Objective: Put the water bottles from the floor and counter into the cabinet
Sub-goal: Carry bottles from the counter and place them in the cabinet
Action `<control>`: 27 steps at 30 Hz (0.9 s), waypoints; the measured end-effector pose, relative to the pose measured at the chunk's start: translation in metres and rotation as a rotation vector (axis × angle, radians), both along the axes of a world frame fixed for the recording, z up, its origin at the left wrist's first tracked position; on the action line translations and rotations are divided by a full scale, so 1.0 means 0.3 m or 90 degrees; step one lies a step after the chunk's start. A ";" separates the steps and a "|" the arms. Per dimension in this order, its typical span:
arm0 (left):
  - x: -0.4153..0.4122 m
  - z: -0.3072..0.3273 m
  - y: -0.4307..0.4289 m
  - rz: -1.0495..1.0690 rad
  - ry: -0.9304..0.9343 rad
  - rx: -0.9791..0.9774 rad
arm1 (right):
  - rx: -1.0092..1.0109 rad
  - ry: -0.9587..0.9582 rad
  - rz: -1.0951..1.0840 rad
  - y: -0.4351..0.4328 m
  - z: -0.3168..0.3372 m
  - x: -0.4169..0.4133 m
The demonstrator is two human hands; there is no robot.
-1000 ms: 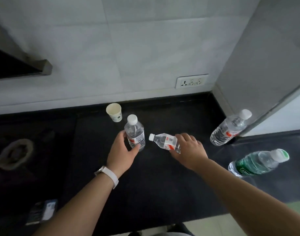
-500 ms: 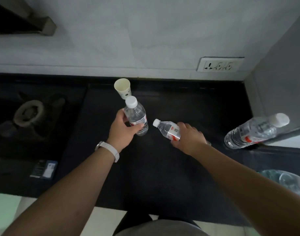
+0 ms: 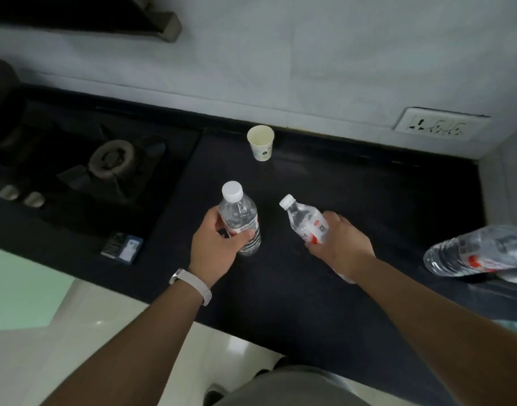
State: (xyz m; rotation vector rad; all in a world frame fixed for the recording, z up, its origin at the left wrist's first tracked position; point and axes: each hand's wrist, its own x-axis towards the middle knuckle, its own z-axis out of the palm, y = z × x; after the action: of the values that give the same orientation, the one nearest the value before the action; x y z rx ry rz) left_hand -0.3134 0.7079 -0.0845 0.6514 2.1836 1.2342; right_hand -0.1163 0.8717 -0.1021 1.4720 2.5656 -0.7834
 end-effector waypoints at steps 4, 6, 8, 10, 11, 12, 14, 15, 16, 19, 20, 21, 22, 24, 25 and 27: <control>-0.074 0.009 -0.202 0.073 0.000 0.006 | -0.009 0.037 0.035 -0.133 0.069 -0.135; -0.117 0.016 -0.309 0.111 0.000 0.016 | -0.010 0.054 0.060 -0.220 0.099 -0.211; -0.156 0.029 -0.428 0.141 -0.006 0.023 | -0.018 0.083 0.081 -0.320 0.125 -0.284; -0.194 0.043 -0.558 0.170 -0.011 0.044 | -0.029 0.112 0.095 -0.431 0.150 -0.353; -0.212 0.055 -0.627 0.182 -0.011 0.049 | -0.035 0.125 0.099 -0.492 0.164 -0.386; -0.231 0.070 -0.697 0.192 -0.010 0.051 | -0.042 0.138 0.105 -0.556 0.178 -0.419; -0.270 0.099 -0.836 0.211 -0.004 0.058 | -0.056 0.154 0.127 -0.689 0.212 -0.490; -0.291 0.107 -0.903 0.224 -0.002 0.067 | -0.060 0.164 0.137 -0.753 0.221 -0.525; -0.312 0.112 -0.973 0.238 0.001 0.077 | -0.064 0.178 0.144 -0.819 0.230 -0.560; -0.369 0.116 -1.188 0.291 0.013 0.098 | -0.064 0.222 0.173 -1.025 0.268 -0.669; -0.386 0.116 -1.261 0.314 0.016 0.106 | -0.074 0.235 0.178 -1.095 0.291 -0.705; -0.403 0.115 -1.334 0.336 0.019 0.113 | -0.091 0.243 0.188 -1.160 0.309 -0.741; -0.418 0.114 -1.407 0.357 0.022 0.120 | -0.120 0.251 0.196 -1.225 0.324 -0.777; -0.439 0.112 -1.546 0.398 0.026 0.129 | -0.167 0.279 0.223 -1.346 0.345 -0.837; -0.446 0.112 -1.612 0.421 0.024 0.133 | -0.148 0.303 0.240 -1.397 0.336 -0.865; -0.452 0.116 -1.736 0.471 0.022 0.140 | -0.139 0.337 0.268 -1.498 0.335 -0.923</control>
State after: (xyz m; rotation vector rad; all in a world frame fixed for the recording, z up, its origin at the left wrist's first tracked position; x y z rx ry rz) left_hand -0.4489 0.1870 -0.0497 -0.0957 2.4219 1.8478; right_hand -0.3933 0.4223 -0.0016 0.6839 2.8636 -1.4694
